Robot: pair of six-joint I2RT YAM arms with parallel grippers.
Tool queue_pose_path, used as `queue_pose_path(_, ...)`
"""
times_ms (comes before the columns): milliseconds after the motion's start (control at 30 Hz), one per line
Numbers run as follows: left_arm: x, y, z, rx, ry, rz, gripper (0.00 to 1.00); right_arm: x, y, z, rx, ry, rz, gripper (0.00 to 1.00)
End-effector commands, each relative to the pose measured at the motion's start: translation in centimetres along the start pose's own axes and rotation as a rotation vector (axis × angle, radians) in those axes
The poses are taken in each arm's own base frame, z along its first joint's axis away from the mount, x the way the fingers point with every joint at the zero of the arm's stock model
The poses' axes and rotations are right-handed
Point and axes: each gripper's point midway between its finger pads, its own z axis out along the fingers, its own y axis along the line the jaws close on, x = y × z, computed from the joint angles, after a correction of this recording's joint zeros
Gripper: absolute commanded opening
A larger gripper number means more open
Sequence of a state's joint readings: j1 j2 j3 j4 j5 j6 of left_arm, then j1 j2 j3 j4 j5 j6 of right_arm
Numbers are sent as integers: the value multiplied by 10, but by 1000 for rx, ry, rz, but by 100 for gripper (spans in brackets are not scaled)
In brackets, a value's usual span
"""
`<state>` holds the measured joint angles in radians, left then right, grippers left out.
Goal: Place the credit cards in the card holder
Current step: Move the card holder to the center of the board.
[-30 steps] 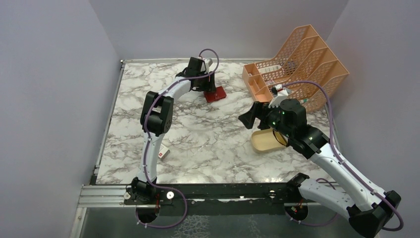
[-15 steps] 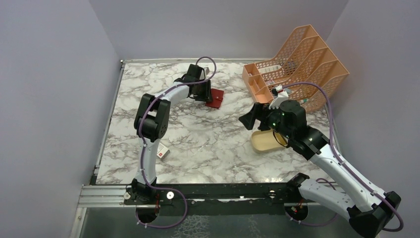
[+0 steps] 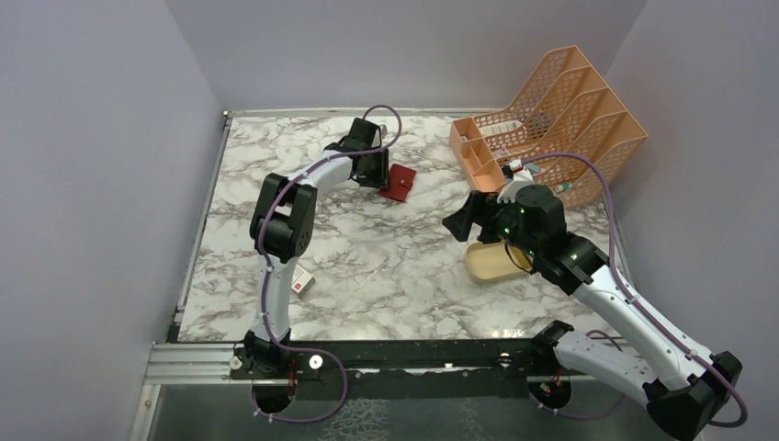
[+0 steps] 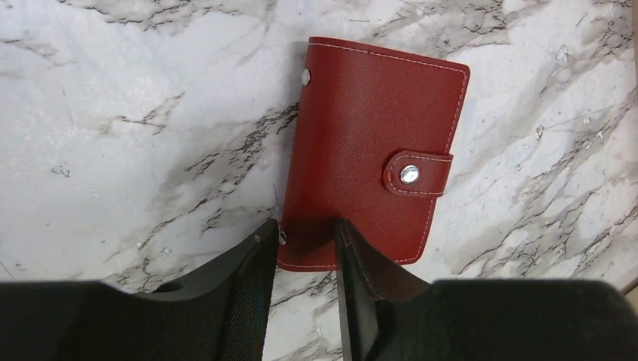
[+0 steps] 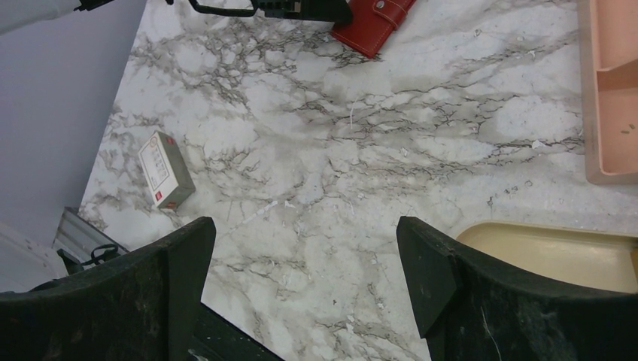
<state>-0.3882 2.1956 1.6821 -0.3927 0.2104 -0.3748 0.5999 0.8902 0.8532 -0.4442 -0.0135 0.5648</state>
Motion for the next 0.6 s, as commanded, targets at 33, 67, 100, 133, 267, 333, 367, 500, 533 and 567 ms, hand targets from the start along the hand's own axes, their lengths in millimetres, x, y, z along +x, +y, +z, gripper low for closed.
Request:
queue_pose_path(33, 11, 1, 13, 15, 41, -4, 31, -5, -2, -1, 15, -13, 11, 91)
queue_pose_path(67, 14, 1, 14, 12, 47, -7, 27, -4, -3, -1, 18, -9, 10, 91)
queue_pose_path(100, 16, 2, 13, 10, 50, -11, 22, -4, -3, -2, 21, -8, 10, 91)
queue_pose_path(133, 19, 2, 12, 9, 54, -15, 17, -4, -3, -2, 21, -8, 10, 91)
queue_pose_path(267, 27, 1, 0, 6, 65, -41, 0, -1, -4, -1, 27, 2, 20, 90)
queue_pose_path(333, 33, -2, -11, 12, 69, -63, 0, 2, -6, 1, 37, 17, 27, 89)
queue_pose_path(367, 38, -3, -15, 15, 77, -72, 0, 3, -6, 2, 39, 23, 29, 89)
queue_pose_path(500, 63, -11, -32, 46, 114, -106, 0, 11, -10, 6, 58, 58, 46, 86)
queue_pose_path(533, 71, -15, -36, 57, 121, -114, 0, 13, -10, 7, 59, 65, 52, 86)
queue_pose_path(567, 82, -19, -40, 68, 131, -122, 0, 16, -11, 9, 59, 75, 59, 85)
